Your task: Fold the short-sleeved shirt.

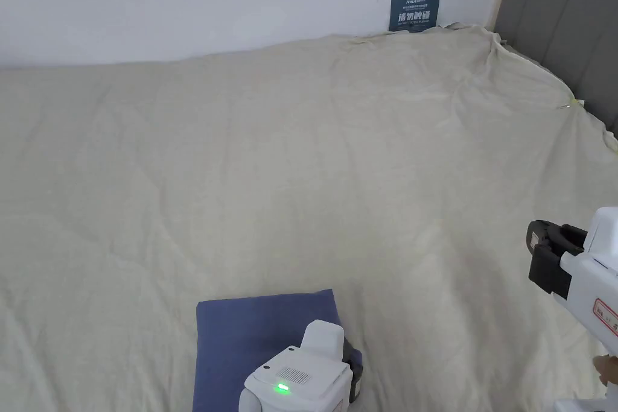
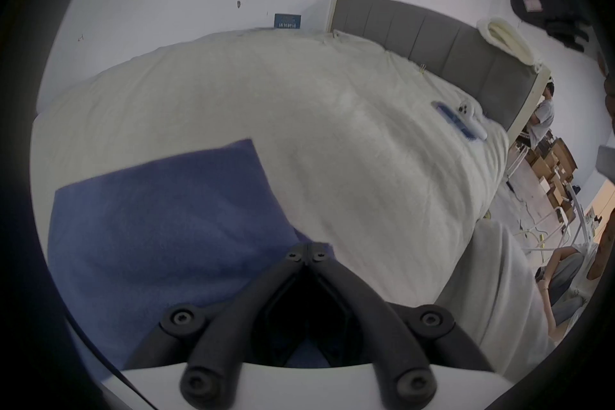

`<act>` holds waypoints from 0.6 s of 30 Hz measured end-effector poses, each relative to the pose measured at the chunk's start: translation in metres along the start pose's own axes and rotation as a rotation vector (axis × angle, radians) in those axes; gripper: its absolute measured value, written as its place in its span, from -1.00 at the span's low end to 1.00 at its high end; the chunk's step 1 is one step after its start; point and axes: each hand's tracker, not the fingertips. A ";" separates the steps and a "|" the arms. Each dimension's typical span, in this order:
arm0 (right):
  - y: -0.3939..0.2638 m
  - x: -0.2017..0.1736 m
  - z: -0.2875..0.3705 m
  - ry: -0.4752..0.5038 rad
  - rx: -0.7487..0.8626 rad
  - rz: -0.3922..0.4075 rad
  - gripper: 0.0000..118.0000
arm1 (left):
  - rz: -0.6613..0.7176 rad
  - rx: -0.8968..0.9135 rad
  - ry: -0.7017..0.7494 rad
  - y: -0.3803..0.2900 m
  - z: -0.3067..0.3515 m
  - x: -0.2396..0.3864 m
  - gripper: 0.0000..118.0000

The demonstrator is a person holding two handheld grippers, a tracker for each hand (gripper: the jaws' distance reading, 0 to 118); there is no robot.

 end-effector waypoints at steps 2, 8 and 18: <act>0.002 -0.003 0.001 0.002 0.004 0.005 -1.00 | -0.017 0.046 -0.003 0.013 0.014 0.000 -1.00; 0.008 -0.017 0.006 0.010 0.073 0.011 -1.00 | -0.030 0.241 0.030 0.058 0.065 -0.016 -1.00; 0.025 -0.051 0.012 0.045 0.190 0.035 -1.00 | 0.003 0.497 0.217 0.108 0.138 -0.077 -1.00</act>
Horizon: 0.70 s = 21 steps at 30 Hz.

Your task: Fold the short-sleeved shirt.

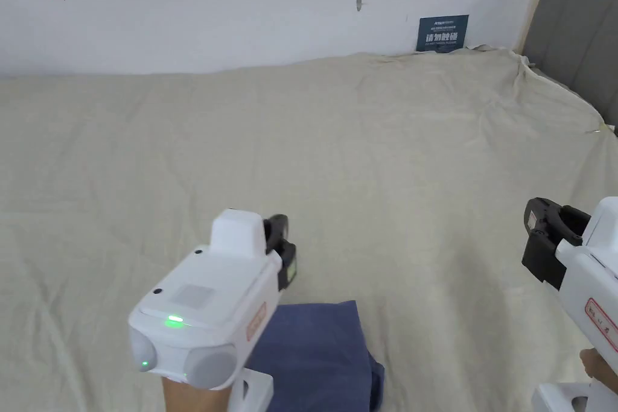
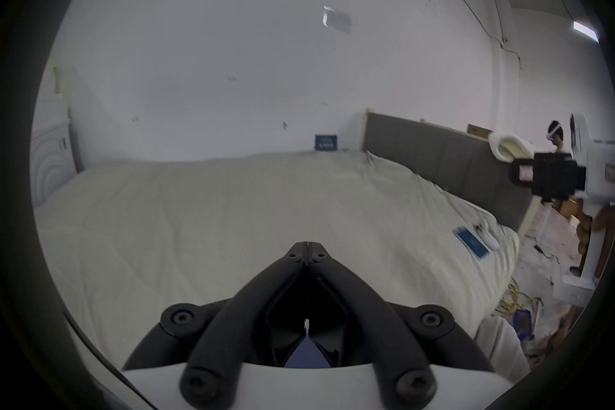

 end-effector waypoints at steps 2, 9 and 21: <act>0.003 -0.009 -0.001 0.003 0.028 0.017 -1.00 | -0.028 0.037 0.060 0.008 0.008 -0.015 -1.00; 0.008 -0.039 -0.004 0.015 0.118 0.058 -1.00 | -0.085 0.104 0.258 0.013 0.037 -0.063 -1.00; -0.003 -0.077 -0.016 0.029 0.184 0.095 -1.00 | -0.016 0.106 0.383 -0.007 0.063 -0.108 -1.00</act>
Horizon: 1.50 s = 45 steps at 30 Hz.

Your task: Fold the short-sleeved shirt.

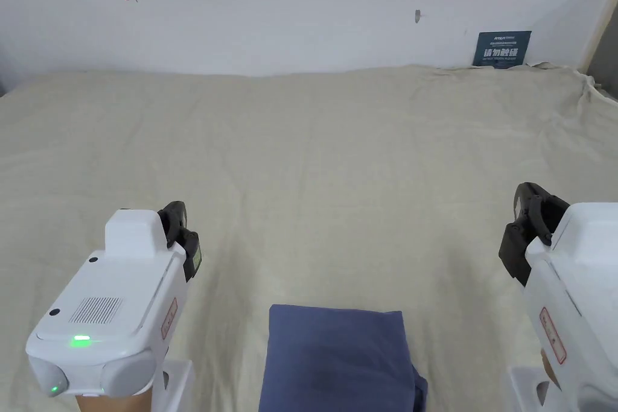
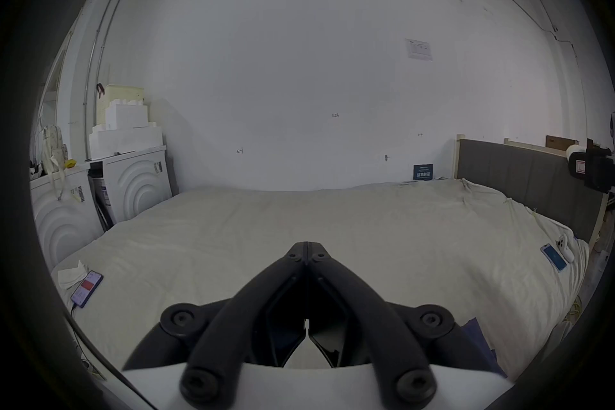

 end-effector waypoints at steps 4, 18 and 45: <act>-0.012 -0.009 -0.008 0.015 -0.020 -0.001 -1.00 | 0.023 -0.018 0.010 -0.006 0.002 -0.007 -1.00; -0.126 -0.067 -0.046 0.141 -0.382 -0.059 -1.00 | 0.058 -0.115 0.006 -0.035 0.008 -0.022 -1.00; -0.211 -0.108 -0.043 0.142 -0.606 -0.008 -1.00 | 0.234 -0.715 -0.374 -0.106 -0.045 0.013 -0.69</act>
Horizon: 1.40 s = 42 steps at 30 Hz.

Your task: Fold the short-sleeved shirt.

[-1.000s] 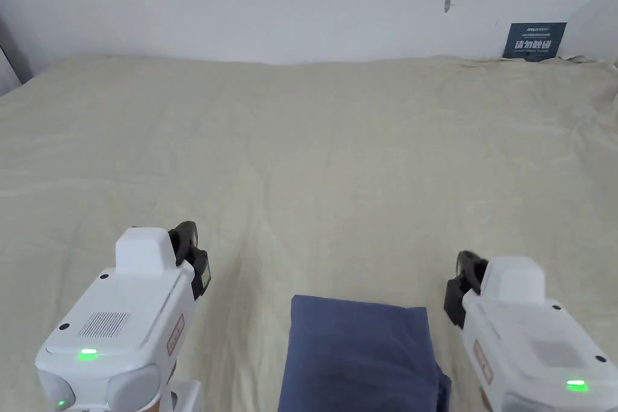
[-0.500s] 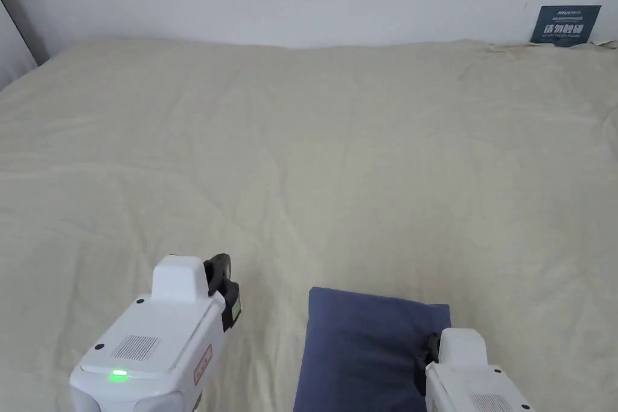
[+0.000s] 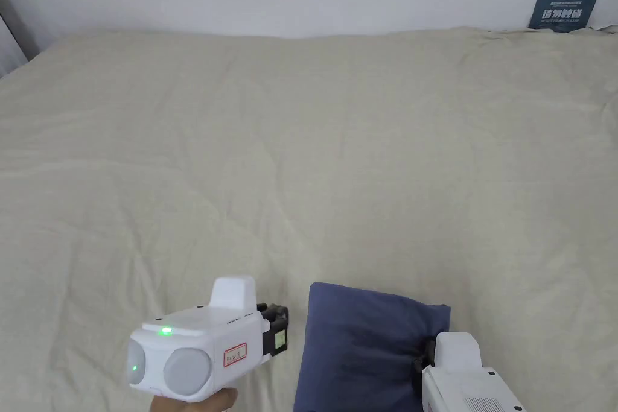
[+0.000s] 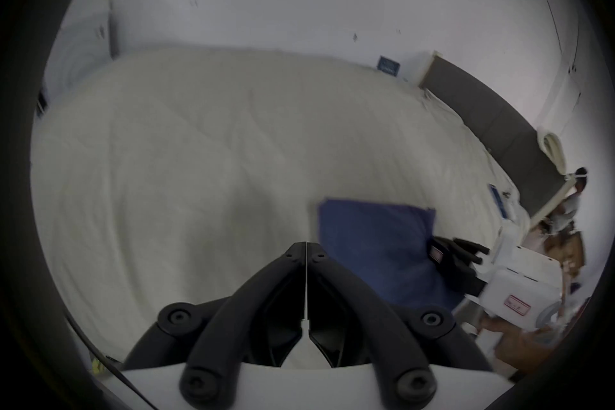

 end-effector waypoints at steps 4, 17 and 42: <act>0.003 0.001 0.003 0.010 -0.006 -0.007 -1.00 | 0.057 -0.173 -0.087 0.004 -0.030 -0.001 0.42; 0.008 0.003 0.008 0.023 -0.015 -0.012 -1.00 | 0.026 -0.338 -0.185 0.014 -0.078 -0.016 0.37; 0.061 0.037 0.054 0.055 0.162 0.010 -1.00 | -0.038 -0.274 -0.154 0.031 -0.040 0.002 -0.80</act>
